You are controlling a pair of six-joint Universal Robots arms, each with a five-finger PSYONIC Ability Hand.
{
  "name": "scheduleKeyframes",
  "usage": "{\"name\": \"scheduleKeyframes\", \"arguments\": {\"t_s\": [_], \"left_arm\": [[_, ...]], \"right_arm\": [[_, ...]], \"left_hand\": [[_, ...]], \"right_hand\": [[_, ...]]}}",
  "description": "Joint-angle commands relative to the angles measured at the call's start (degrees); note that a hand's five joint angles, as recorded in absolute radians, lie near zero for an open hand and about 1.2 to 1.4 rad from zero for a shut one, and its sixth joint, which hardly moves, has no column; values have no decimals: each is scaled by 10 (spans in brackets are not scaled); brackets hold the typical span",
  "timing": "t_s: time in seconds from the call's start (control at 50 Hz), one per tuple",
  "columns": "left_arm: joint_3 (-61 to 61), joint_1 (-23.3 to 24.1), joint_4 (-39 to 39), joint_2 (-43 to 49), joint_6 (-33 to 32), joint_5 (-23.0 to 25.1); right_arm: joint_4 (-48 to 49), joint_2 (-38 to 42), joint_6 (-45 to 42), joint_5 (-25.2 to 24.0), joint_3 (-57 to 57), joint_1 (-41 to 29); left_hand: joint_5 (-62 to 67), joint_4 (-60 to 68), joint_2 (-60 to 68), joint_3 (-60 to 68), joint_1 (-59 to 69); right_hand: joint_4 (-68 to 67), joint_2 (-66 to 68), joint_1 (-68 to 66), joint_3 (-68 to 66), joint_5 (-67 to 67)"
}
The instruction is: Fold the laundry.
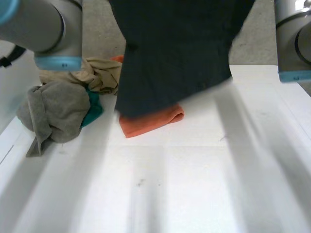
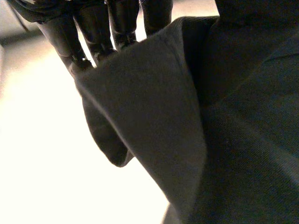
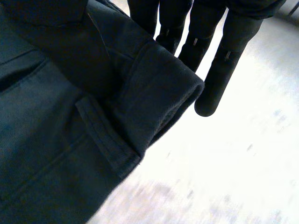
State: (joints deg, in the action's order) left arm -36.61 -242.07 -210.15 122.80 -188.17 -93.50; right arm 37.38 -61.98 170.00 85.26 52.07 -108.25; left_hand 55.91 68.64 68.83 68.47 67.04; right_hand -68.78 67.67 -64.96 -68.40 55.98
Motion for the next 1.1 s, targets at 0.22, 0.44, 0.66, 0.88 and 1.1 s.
{"name": "scheduleKeyframes", "arguments": {"t_s": [0.22,0.44,0.66,0.88,1.1], "left_arm": [[-397,7,-50,-107,18,16],[-665,53,-45,-100,-73,16],[-747,71,149,-170,-131,10],[-765,110,409,-280,-119,21],[-704,142,471,-288,-183,17]], "right_arm": [[-207,0,4,-62,100,10],[-310,29,-142,-88,293,25],[-478,-87,-272,-98,419,52],[-704,-219,-444,-110,471,102],[-724,-206,-502,-132,508,100]], "left_hand": [[141,114,112,115,130],[141,114,112,115,130],[141,114,112,115,130],[141,114,112,115,130],[-559,-586,-588,-585,-570]], "right_hand": [[-112,123,-150,-116,140],[-112,123,-150,-116,140],[-112,123,-150,-116,140],[-112,123,-150,-116,140],[-112,123,-150,-116,140]]}}
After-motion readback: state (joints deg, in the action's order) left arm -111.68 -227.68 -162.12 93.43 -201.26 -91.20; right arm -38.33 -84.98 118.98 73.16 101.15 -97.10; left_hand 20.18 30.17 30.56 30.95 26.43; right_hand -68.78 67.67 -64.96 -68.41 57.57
